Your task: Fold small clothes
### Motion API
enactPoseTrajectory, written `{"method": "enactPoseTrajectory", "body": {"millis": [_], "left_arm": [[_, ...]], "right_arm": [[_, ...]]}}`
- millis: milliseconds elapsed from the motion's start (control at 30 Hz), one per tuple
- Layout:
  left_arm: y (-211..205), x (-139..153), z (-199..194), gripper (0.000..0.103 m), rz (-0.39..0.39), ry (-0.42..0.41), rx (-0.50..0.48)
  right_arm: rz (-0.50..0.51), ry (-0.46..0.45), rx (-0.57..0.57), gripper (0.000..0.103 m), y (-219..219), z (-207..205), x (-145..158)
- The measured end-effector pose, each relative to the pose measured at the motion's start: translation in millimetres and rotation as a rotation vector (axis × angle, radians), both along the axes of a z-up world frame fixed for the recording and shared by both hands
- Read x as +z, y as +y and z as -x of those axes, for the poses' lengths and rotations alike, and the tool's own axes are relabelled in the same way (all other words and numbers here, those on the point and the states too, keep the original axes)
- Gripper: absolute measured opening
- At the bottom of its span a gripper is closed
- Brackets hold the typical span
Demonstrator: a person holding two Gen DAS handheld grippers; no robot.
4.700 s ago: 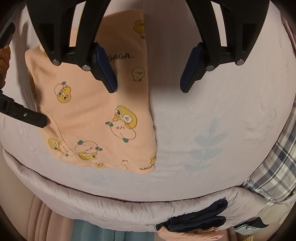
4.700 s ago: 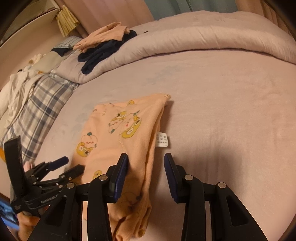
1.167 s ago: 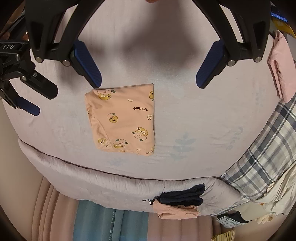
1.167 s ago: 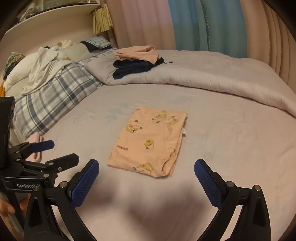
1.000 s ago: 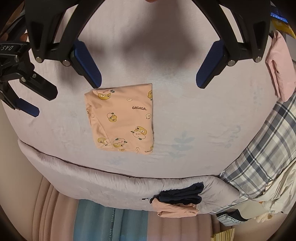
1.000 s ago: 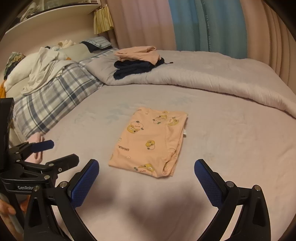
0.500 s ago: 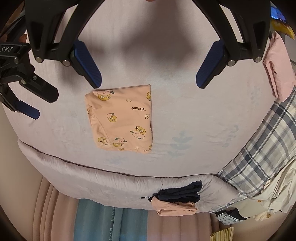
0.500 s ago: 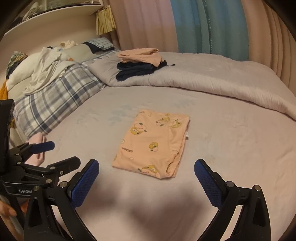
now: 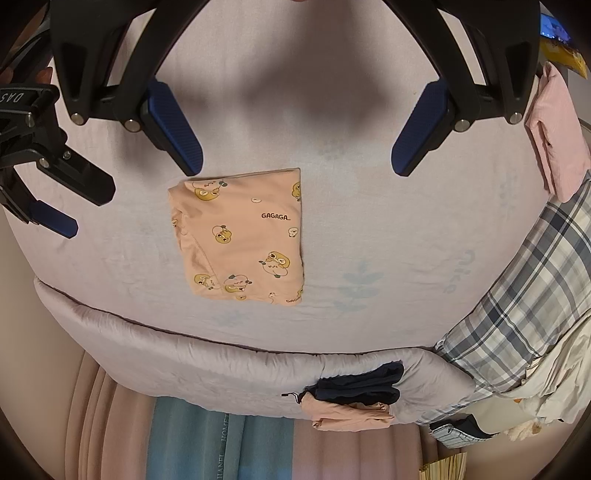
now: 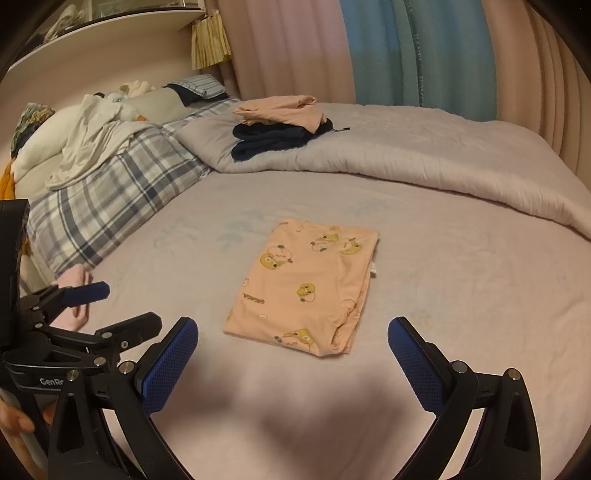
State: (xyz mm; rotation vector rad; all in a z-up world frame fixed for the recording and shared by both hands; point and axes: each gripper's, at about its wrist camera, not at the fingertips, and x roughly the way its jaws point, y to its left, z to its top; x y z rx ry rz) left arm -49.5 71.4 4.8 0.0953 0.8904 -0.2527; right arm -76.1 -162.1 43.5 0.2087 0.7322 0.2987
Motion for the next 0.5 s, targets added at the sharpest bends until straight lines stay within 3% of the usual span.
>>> {"method": "enactPoseTrajectory", "body": {"millis": [500], "left_arm": [[1.0,-0.3,-2.6,0.102,0.001,0.003,-0.001]], "right_arm": [[-0.002,0.003,-0.002,0.102,1.9,-1.1,0.8]]}}
